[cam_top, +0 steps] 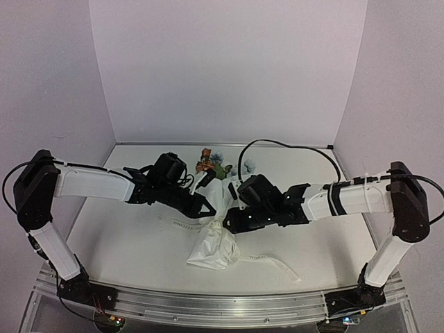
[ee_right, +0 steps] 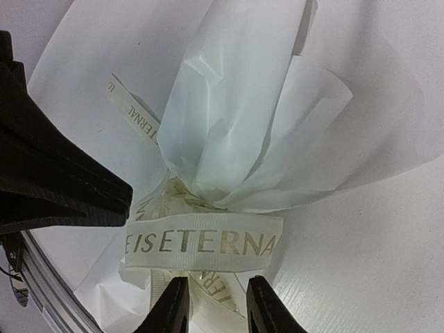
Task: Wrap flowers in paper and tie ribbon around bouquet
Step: Cross the half-tied ribbon over the folded bouquet.
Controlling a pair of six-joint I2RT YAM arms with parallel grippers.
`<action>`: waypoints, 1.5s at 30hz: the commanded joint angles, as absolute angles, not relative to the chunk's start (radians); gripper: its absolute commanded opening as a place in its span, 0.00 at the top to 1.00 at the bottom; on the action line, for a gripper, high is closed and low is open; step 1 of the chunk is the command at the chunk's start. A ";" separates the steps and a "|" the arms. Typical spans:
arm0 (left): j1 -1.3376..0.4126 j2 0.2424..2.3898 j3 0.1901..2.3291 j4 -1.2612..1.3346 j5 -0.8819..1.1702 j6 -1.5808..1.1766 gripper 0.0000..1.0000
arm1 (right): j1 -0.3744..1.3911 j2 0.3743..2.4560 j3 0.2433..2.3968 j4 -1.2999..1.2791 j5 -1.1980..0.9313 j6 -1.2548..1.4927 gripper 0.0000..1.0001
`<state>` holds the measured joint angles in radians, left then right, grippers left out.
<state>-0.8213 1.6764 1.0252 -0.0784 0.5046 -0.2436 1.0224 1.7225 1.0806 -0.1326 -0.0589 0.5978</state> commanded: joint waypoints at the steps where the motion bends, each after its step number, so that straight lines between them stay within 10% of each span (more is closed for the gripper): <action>1: -0.814 1.668 1.063 -0.078 0.522 -0.247 1.00 | 1.031 1.762 1.143 -0.107 -0.044 0.610 0.69; 16: -0.804 1.693 1.082 -0.097 0.546 -0.256 0.99 | 1.038 1.789 1.141 -0.091 -0.028 0.604 0.89; 30: -0.804 1.683 1.097 -0.231 0.442 -0.206 0.55 | 1.038 1.790 1.129 -0.035 -0.017 0.630 0.97; 45: -0.840 1.741 1.158 -0.247 0.450 -0.173 0.52 | 1.034 1.776 1.069 0.049 -0.005 0.678 0.98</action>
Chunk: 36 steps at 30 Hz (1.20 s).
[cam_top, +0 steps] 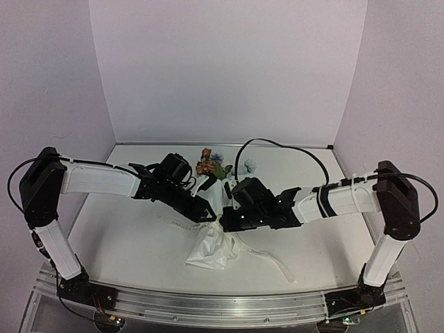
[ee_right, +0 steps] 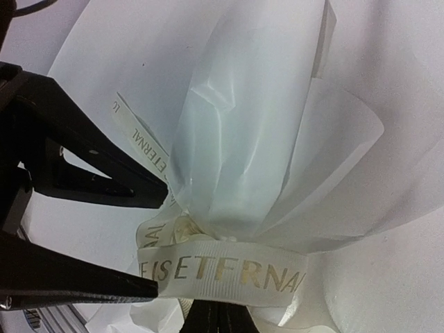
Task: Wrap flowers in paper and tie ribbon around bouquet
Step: Cross the half-tied ribbon over the folded bouquet.
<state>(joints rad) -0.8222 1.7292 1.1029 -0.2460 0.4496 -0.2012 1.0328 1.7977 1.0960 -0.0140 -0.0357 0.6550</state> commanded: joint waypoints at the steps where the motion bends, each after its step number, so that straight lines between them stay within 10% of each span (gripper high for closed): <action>1: -0.842 1.745 1.161 -0.248 0.449 -0.171 0.52 | 1.033 1.775 1.063 0.057 -0.006 0.684 0.98; 21: -0.848 1.730 1.183 -0.234 0.447 -0.166 1.00 | 0.968 1.795 0.947 0.302 -0.080 0.861 0.99; 29: -0.864 1.717 1.201 -0.276 0.390 -0.158 0.51 | 0.961 1.804 0.929 0.370 -0.100 0.907 0.99; 36: -0.876 1.766 1.256 -0.315 0.308 -0.160 0.50 | 0.960 1.819 0.908 0.439 -0.114 0.945 0.99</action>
<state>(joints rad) -0.8710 1.7677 1.1839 -0.2918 0.3725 -0.1744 0.9627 1.7990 0.9216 0.3529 -0.1014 0.9076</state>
